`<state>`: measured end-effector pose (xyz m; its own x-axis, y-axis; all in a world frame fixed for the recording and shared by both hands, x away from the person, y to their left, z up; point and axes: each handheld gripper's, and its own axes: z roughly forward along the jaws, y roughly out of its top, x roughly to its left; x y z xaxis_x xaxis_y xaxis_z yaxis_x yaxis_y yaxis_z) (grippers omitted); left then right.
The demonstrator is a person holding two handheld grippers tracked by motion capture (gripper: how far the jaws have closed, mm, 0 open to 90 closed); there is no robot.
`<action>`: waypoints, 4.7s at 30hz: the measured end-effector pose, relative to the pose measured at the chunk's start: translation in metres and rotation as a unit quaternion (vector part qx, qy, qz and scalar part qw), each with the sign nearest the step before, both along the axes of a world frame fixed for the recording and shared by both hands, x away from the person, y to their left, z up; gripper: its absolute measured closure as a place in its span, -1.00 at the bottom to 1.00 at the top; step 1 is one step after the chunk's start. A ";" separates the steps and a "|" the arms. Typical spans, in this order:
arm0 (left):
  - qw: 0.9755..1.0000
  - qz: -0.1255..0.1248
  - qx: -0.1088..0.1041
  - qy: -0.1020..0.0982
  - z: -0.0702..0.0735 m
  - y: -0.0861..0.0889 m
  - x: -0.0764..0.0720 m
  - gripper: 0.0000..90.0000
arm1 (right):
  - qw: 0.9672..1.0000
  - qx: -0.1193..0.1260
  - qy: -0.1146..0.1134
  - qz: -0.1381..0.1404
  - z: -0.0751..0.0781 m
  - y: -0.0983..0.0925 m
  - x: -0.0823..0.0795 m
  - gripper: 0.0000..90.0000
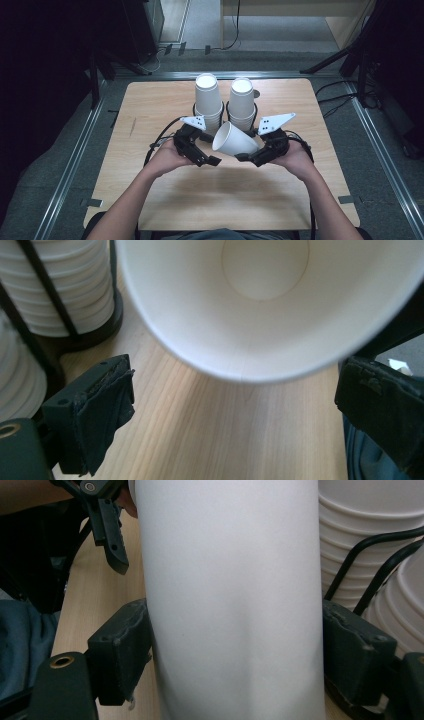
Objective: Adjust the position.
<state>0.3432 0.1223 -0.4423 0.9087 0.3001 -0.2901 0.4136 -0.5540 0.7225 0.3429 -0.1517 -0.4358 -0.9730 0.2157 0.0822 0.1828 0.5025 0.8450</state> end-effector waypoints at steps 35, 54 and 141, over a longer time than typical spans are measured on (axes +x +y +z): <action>0.999 0.011 -0.048 0.021 0.007 -0.006 0.002 -0.67 | 0.999 -0.019 0.016 0.024 -0.009 0.025 -0.005 -0.56; 1.000 0.025 -0.015 -0.002 0.023 0.030 0.008 -0.67 | 0.998 -0.051 0.039 0.008 -0.015 0.017 -0.001 -0.67; 0.996 -0.040 0.063 -0.043 0.002 -0.004 -0.004 -0.97 | 0.995 -0.078 0.043 0.039 -0.029 0.032 -0.002 -0.51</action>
